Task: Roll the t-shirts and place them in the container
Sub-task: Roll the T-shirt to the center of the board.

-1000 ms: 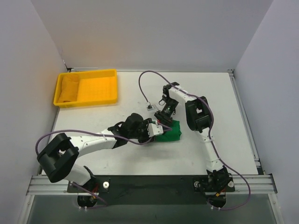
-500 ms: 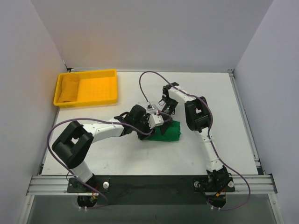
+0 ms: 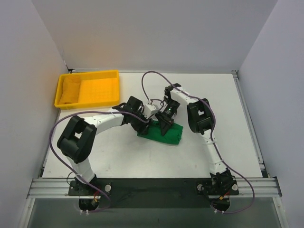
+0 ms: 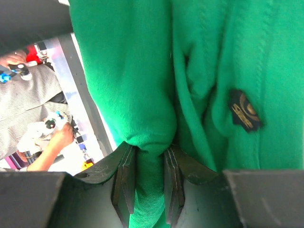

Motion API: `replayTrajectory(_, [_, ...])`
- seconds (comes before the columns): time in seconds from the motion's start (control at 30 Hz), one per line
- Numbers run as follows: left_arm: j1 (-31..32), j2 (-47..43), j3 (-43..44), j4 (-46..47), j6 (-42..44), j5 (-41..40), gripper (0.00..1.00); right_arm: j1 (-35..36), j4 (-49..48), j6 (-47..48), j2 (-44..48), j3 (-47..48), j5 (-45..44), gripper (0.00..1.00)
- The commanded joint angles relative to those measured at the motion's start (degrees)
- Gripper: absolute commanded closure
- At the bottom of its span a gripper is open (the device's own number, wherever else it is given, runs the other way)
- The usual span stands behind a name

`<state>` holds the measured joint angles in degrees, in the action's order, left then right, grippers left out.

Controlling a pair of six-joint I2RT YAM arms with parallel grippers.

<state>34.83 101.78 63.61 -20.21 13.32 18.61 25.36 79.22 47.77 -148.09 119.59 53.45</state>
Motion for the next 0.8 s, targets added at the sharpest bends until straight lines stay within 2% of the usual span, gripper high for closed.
replayTrajectory(0.0, [-3.5,-7.5,-2.4,-2.3,2.2,-12.1,0.72,1.1,8.1,0.7,-3.0,0.6,-7.9,0.88])
replayTrajectory(0.13, [-3.2,-14.8,-6.2,0.8,5.8,-15.7,0.58,1.5,8.1,-0.6,-3.9,1.6,-8.9,0.88])
replayTrajectory(0.27, [-2.1,-21.1,-12.3,4.5,11.1,-9.1,0.52,1.9,8.1,-2.1,-5.0,2.5,-10.3,0.88])
replayTrajectory(0.37, [3.6,-27.5,-21.2,12.7,20.5,-9.3,0.45,2.3,8.1,-2.8,-5.5,3.0,-11.2,0.88])
replayTrajectory(0.43, [9.2,-30.9,-29.5,23.9,27.2,-13.3,0.39,2.4,8.1,-3.0,-5.6,3.1,-11.4,0.88])
replayTrajectory(0.47, [10.2,-31.5,-31.8,27.8,29.0,-14.0,0.32,2.5,8.1,-3.0,-5.6,3.1,-11.4,0.88])
replayTrajectory(0.5, [11.8,-31.8,-34.0,34.0,32.0,-15.2,0.31,2.5,8.1,-3.0,-5.5,3.0,-11.4,0.88])
replayTrajectory(0.6, [14.1,-27.7,-38.1,43.7,36.1,-18.2,0.29,2.5,8.1,-3.1,-5.6,3.1,-11.4,0.88])
replayTrajectory(0.77, [15.4,-21.4,-41.5,55.3,41.9,-20.6,0.29,2.5,8.1,-3.6,-6.0,3.4,-11.7,0.88])
